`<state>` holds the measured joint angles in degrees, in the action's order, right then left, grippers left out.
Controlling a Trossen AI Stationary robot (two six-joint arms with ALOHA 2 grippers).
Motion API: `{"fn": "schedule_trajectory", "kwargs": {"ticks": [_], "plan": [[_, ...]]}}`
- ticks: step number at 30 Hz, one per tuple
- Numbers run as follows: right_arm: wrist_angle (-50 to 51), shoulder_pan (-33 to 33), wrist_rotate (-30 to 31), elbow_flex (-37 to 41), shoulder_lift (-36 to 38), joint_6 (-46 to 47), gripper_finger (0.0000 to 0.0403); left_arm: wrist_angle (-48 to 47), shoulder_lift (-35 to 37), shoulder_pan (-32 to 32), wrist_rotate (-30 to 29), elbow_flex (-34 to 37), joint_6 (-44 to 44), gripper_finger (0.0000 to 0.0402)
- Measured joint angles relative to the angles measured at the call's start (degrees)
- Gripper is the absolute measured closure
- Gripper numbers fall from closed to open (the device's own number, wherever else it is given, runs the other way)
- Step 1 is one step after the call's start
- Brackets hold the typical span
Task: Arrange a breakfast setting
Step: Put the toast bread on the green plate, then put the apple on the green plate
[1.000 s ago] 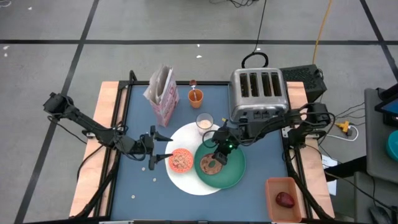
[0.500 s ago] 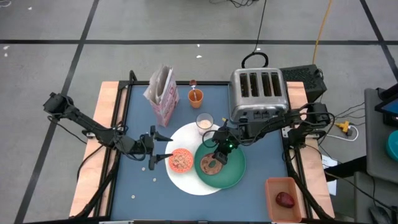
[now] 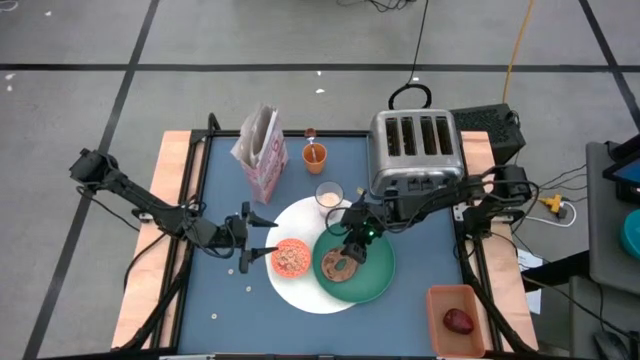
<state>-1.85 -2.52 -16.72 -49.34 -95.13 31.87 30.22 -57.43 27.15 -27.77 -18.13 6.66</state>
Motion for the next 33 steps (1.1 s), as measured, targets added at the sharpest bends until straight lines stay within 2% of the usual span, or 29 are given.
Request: {"fn": "schedule_trajectory", "kwargs": {"ticks": [4, 11, 20, 25, 28, 33], "plan": [[0.96, 1.09, 0.07, 0.0, 2.45, -0.05, 0.0198, 0.01, 0.0, 0.0, 0.0, 0.0, -0.01, 0.0094], [8.93, 1.69, 0.25, 0.0, 12.2, -0.14, 0.0197, -0.05, 0.0, -0.01, 0.0, 0.0, -0.07, 0.0094], [18.33, -1.28, -0.19, -0.04, 22.55, 4.75, 0.0197, -0.02, 0.0, -0.01, 0.0, 0.0, -0.07, 0.0094], [19.79, -2.47, -5.5, -0.04, 24.91, 6.37, 0.0186, 0.0, 0.0, -0.01, 0.0, 0.0, 0.02, 0.0094], [19.98, -2.54, -9.05, -0.04, 25.28, 7.32, 0.0163, -0.02, 0.0, -0.01, 0.0, 0.0, 0.03, 0.0094], [19.72, -2.48, -14.21, -0.04, 25.28, 3.51, 0.0118, -0.02, 0.0, -0.01, 0.0, 0.0, 0.13, 0.0094]]}}
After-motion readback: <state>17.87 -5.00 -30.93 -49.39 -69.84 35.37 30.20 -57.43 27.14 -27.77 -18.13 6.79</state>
